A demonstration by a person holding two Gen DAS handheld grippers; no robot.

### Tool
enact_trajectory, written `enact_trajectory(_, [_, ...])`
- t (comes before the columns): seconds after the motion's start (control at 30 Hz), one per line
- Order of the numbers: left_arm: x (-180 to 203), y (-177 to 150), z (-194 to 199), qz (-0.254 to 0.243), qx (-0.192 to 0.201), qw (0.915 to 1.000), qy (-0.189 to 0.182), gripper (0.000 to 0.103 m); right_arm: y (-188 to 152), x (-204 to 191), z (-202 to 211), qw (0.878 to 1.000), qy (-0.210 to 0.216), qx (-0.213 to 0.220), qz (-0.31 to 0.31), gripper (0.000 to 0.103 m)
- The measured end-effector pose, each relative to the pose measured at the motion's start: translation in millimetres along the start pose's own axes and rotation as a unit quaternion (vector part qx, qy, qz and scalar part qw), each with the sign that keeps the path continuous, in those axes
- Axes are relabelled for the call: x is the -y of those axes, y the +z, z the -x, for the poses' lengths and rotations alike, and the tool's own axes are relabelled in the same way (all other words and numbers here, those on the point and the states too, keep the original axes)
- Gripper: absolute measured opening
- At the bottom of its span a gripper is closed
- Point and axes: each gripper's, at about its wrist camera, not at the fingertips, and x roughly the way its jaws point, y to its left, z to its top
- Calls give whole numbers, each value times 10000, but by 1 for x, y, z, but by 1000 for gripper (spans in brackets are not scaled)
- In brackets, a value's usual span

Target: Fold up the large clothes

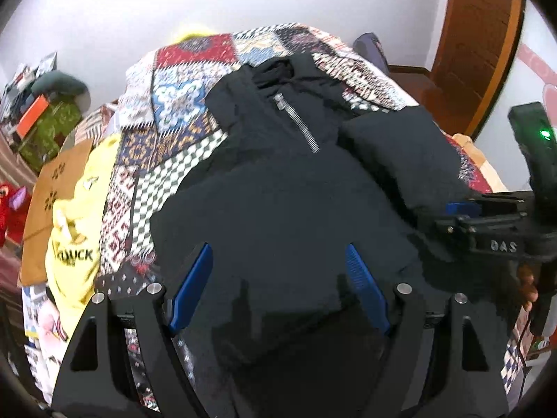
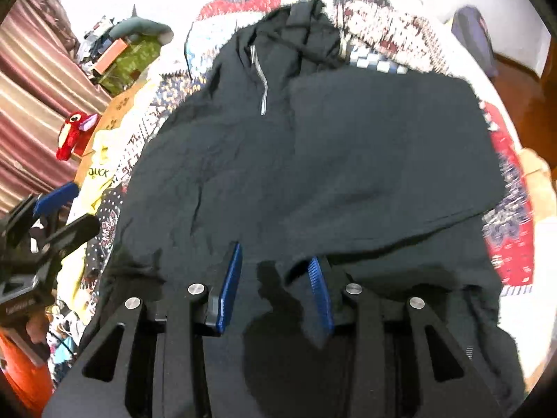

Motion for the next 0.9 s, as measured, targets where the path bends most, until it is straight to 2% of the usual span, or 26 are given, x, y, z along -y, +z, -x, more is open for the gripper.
enact_trajectory(0.17, [27,23,1,-275,159,9995,-59,78,0,21,41,9979,-73,600,-251,39])
enact_trajectory(0.37, [75,51,-6,-742,273,9966,-225,78,-2,63,86,9890,-466,1263,-616,40])
enact_trajectory(0.43, [91,58,-10,-893,277,9952,-295,78,-3,77,97,9847,-723,1410,-728,41])
enact_trajectory(0.67, [159,80,-43,-1573,102,9857,-593,78,-15,122,103,9744,-1249,1446,-1186,43])
enact_trajectory(0.8, [198,81,-75,-2033,-181,9768,-646,78,-21,139,92,9743,-1214,1268,-1412,43])
enact_trajectory(0.9, [223,74,-104,-2448,-410,9670,-583,78,-24,147,80,9756,-1166,1101,-1500,43])
